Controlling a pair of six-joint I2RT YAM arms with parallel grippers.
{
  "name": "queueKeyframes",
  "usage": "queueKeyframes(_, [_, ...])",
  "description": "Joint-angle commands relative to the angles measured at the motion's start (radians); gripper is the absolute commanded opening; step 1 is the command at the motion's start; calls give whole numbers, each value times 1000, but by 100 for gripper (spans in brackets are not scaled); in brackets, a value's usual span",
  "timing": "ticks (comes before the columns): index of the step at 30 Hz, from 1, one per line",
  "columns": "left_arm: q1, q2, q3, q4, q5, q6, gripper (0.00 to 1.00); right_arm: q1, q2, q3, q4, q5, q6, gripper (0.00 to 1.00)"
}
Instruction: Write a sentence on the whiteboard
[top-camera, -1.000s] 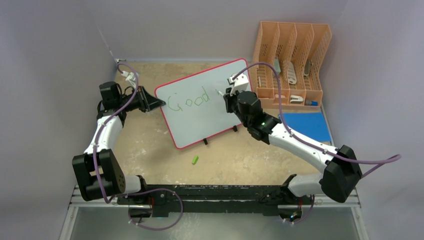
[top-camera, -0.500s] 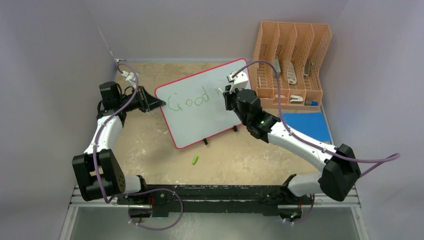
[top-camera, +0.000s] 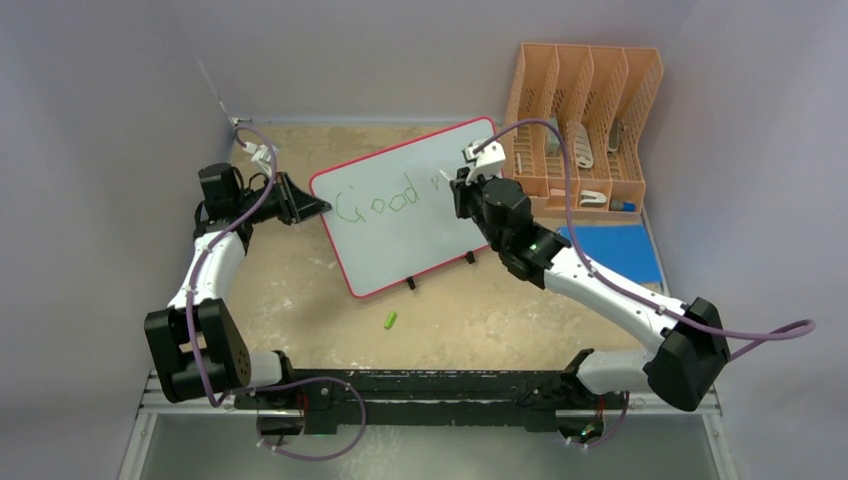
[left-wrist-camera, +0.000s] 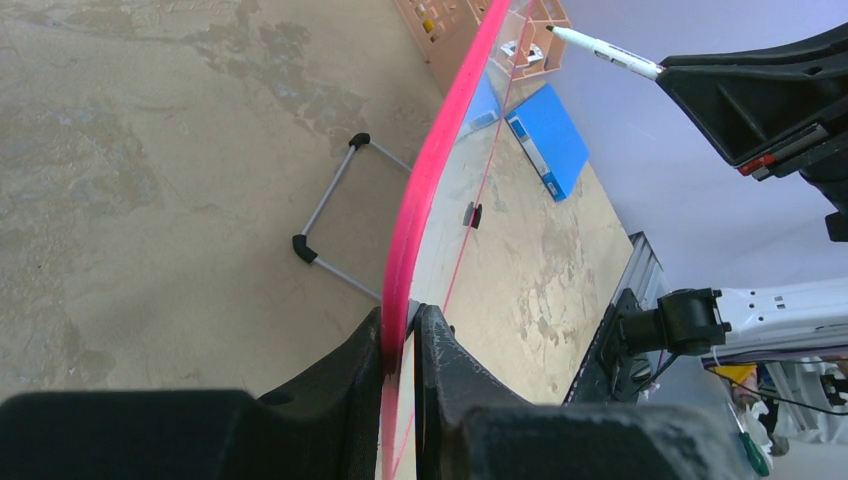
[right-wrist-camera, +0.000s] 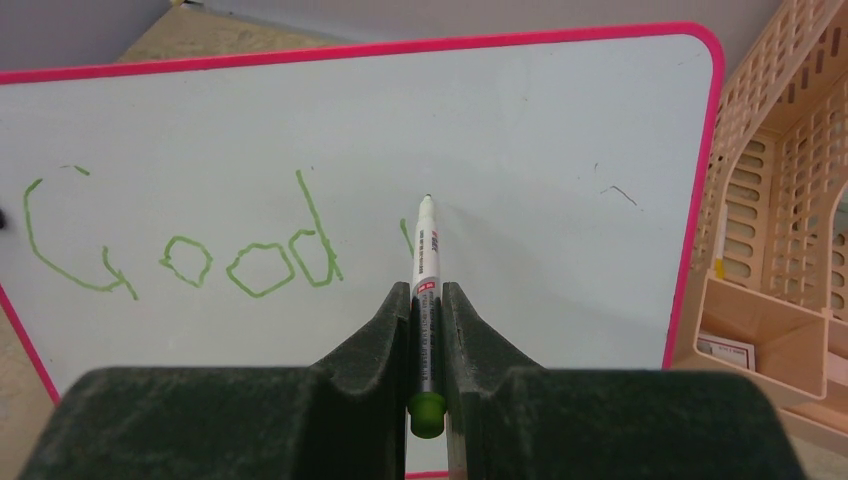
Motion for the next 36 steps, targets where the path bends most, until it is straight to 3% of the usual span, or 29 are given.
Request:
queueKeyframes(1, [-25,-5,8,-32,-39,30,0,-6,-16,1,37,28,2,0])
queueKeyframes(36, [-25,-5,10,-30,-36,32,0,-21,50,-15,62,8,12,0])
